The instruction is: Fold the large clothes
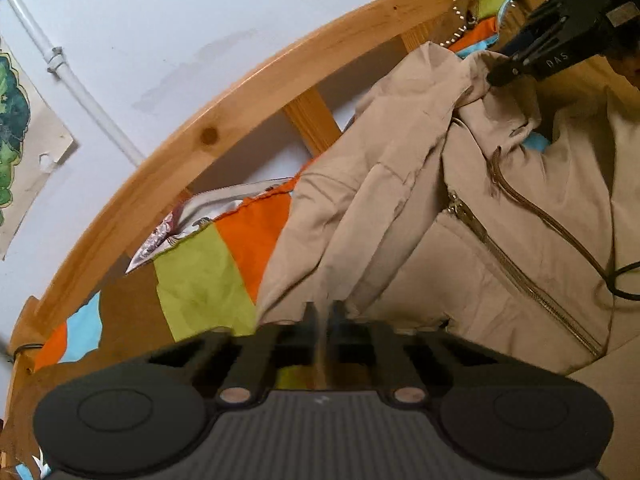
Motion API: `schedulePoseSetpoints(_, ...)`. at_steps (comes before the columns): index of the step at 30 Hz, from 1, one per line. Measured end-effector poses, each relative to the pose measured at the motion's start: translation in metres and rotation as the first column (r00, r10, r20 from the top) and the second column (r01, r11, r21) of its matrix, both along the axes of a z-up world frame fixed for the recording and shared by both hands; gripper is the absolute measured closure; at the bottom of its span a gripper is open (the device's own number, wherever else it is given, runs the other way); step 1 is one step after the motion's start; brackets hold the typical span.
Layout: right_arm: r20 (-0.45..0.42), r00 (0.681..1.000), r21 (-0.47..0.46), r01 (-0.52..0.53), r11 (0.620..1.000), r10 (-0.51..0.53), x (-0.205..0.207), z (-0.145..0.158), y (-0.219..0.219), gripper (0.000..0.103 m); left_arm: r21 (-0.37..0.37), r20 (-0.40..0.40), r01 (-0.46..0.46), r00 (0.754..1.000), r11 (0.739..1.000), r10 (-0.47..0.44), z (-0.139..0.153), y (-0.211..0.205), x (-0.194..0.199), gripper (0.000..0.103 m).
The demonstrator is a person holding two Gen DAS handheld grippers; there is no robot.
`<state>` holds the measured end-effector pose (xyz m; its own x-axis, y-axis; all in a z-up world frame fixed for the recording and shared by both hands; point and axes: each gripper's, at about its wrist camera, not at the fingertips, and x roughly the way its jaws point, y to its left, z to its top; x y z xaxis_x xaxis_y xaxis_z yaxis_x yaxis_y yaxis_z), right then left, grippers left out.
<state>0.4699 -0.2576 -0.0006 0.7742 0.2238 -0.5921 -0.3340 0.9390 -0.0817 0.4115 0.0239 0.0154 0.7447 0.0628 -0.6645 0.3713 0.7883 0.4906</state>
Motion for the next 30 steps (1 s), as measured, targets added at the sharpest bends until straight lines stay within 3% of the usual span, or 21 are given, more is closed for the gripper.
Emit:
schedulePoseSetpoints(3, 0.165, 0.986, 0.029, 0.006, 1.000, -0.010, -0.034, 0.013, -0.004, 0.101, -0.078, 0.183, -0.071, 0.980, 0.994, 0.084, 0.016, 0.009, -0.015, 0.101)
schedulePoseSetpoints(5, 0.324, 0.946, 0.029, -0.014, 0.999, 0.004, -0.067, 0.022, -0.006, 0.101, -0.208, 0.344, -0.104, 0.923, 0.973, 0.172, 0.032, 0.024, -0.033, 0.100)
schedulePoseSetpoints(6, 0.391, 0.919, -0.062, -0.028, 0.998, 0.050, -0.082, 0.020, 0.002, 0.101, -0.288, 0.406, -0.107, 0.887, 0.952, 0.222, 0.037, 0.033, -0.042, 0.100)
schedulePoseSetpoints(7, 0.430, 0.893, -0.212, -0.046, 0.976, 0.136, -0.096, 0.009, 0.015, 0.101, -0.333, 0.435, -0.119, 0.861, 0.935, 0.264, 0.037, 0.037, -0.047, 0.100)
schedulePoseSetpoints(9, 0.424, 0.858, -0.463, -0.070, 0.884, 0.291, -0.116, -0.020, 0.034, 0.101, -0.272, 0.524, -0.135, 0.810, 0.953, 0.264, 0.021, 0.032, -0.060, 0.100)
schedulePoseSetpoints(10, 0.400, 0.856, -0.516, -0.085, 0.852, 0.328, -0.123, -0.029, 0.036, 0.101, -0.211, 0.546, -0.134, 0.806, 0.968, 0.230, 0.009, 0.028, -0.067, 0.100)
schedulePoseSetpoints(13, 0.329, 0.867, -0.600, -0.114, 0.792, 0.374, -0.136, -0.045, 0.035, 0.101, -0.109, 0.482, -0.077, 0.868, 0.991, 0.120, -0.024, 0.027, -0.091, 0.100)
schedulePoseSetpoints(16, 0.265, 0.885, -0.643, -0.135, 0.754, 0.384, -0.140, -0.054, 0.037, 0.101, 0.074, 0.474, 0.015, 0.879, 0.997, -0.048, -0.056, 0.018, -0.121, 0.100)
schedulePoseSetpoints(19, 0.220, 0.898, -0.656, -0.152, 0.739, 0.381, -0.138, -0.061, 0.042, 0.101, 0.181, 0.420, 0.035, 0.901, 0.983, -0.110, -0.079, 0.013, -0.127, 0.100)
schedulePoseSetpoints(21, 0.193, 0.902, -0.676, -0.163, 0.718, 0.387, -0.139, -0.070, 0.049, 0.101, 0.202, 0.405, 0.029, 0.907, 0.979, -0.111, -0.085, 0.011, -0.122, 0.100)
schedulePoseSetpoints(24, 0.139, 0.904, -0.733, -0.180, 0.656, 0.403, -0.135, -0.089, 0.053, 0.101, 0.262, 0.315, 0.050, 0.939, 0.964, -0.135, -0.098, 0.003, -0.106, 0.101)
schedulePoseSetpoints(28, 0.099, 0.915, -0.745, -0.193, 0.639, 0.392, -0.127, -0.103, 0.056, 0.101, 0.308, 0.163, 0.092, 0.975, 0.947, -0.148, -0.122, -0.006, -0.087, 0.101)
schedulePoseSetpoints(30, 0.102, 0.918, -0.729, -0.193, 0.657, 0.383, -0.128, -0.099, 0.055, 0.100, 0.289, 0.122, 0.095, 0.983, 0.953, -0.135, -0.124, -0.010, -0.083, 0.100)
